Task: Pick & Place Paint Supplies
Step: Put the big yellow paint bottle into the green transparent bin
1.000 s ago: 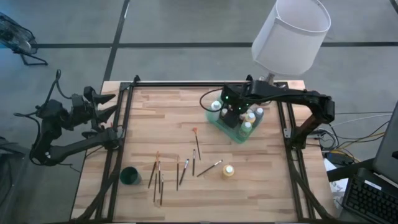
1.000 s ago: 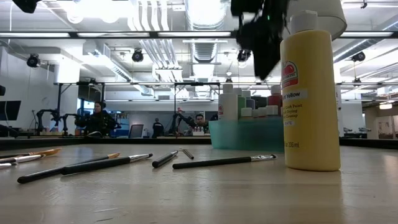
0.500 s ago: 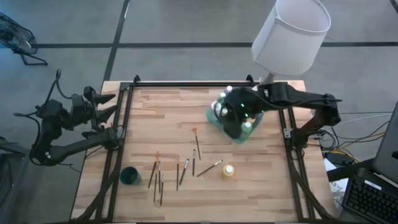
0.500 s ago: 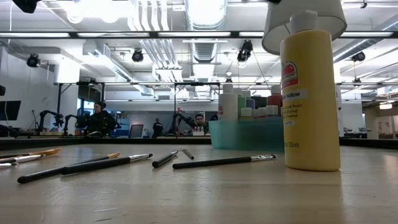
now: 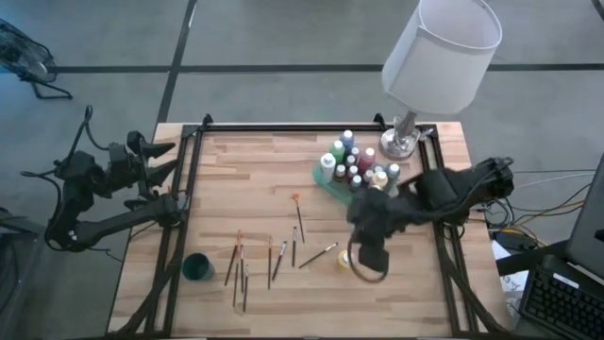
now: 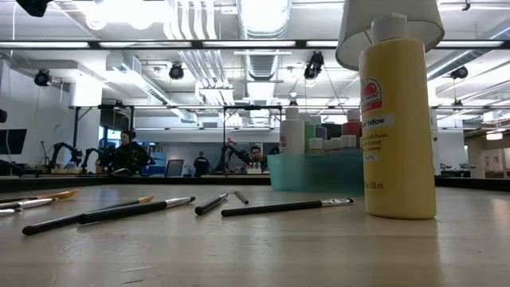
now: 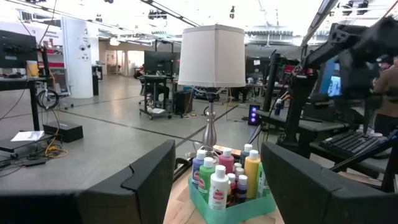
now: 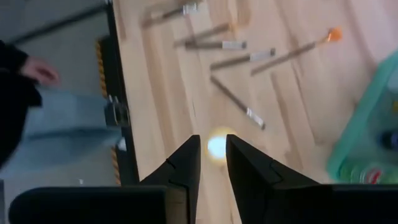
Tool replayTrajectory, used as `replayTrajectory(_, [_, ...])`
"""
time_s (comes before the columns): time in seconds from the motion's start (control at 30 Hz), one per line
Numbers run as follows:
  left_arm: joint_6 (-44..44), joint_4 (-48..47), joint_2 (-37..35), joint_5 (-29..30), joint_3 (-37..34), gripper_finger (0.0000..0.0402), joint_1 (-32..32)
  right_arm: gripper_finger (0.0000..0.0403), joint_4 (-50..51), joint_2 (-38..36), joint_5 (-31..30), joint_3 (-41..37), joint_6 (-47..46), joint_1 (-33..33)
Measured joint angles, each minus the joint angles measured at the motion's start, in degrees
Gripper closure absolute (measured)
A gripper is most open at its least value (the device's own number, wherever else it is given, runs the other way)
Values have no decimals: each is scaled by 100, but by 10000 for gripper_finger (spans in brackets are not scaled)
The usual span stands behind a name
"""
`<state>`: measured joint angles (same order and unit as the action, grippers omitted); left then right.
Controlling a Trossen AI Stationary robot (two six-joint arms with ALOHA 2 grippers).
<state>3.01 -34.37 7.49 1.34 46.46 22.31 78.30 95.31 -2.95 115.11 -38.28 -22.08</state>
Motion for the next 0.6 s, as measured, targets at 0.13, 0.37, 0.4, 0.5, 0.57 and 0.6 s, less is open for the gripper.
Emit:
replayTrajectory(0.13, [0, 0, 0, 2, 0, 158, 2, 322, 236, 121, 3, -71, -248, -195])
replayTrajectory(0.37, [0, -1, 0, 1, 1, 158, 2, 282, 256, 446, 64, -116, -37, -241])
replayTrajectory(0.4, [0, -2, -1, 0, 0, 158, 2, 274, 289, 484, 92, -122, 29, -231])
replayTrajectory(0.5, [0, -2, 0, 2, 2, 158, 2, 250, 465, 631, 132, -129, 220, -228])
replayTrajectory(0.57, [1, -2, 0, 0, 0, 158, 1, 235, 503, 728, 135, -134, 246, -228])
replayTrajectory(0.6, [1, -1, -1, 0, 1, 158, 2, 227, 510, 771, 138, -135, 244, -228])
